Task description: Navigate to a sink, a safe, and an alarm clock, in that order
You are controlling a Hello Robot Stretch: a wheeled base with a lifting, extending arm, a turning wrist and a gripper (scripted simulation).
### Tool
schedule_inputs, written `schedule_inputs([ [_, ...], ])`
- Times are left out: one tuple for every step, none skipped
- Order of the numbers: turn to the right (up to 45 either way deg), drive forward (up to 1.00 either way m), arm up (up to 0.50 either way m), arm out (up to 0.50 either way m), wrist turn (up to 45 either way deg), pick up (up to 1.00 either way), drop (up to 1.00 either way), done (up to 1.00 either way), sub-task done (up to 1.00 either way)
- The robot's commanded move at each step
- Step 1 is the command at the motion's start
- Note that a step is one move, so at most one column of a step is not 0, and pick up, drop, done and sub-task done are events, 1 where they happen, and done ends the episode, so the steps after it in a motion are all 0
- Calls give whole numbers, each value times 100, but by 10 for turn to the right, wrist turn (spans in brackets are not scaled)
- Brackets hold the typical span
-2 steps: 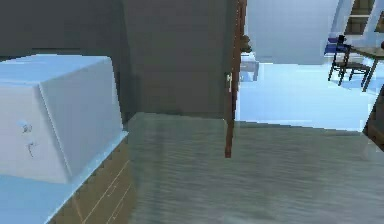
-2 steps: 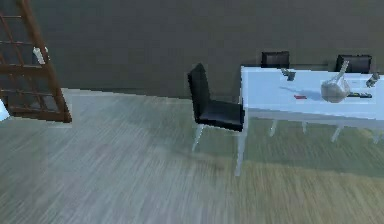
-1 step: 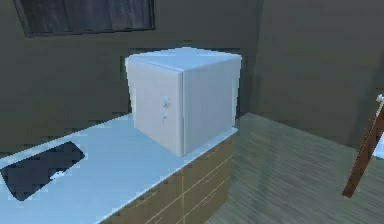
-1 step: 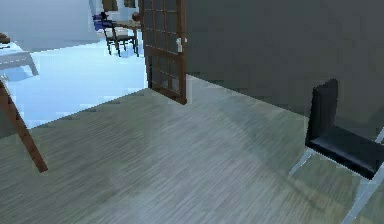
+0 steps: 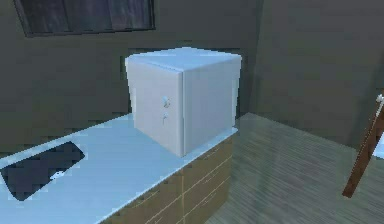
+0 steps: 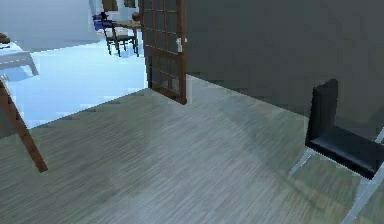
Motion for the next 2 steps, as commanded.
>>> schedule_inputs([
  [450, 0, 0, 0, 0, 0, 0, 0, 0],
  [270, 0, 0, 0, 0, 0, 0, 0, 0],
])
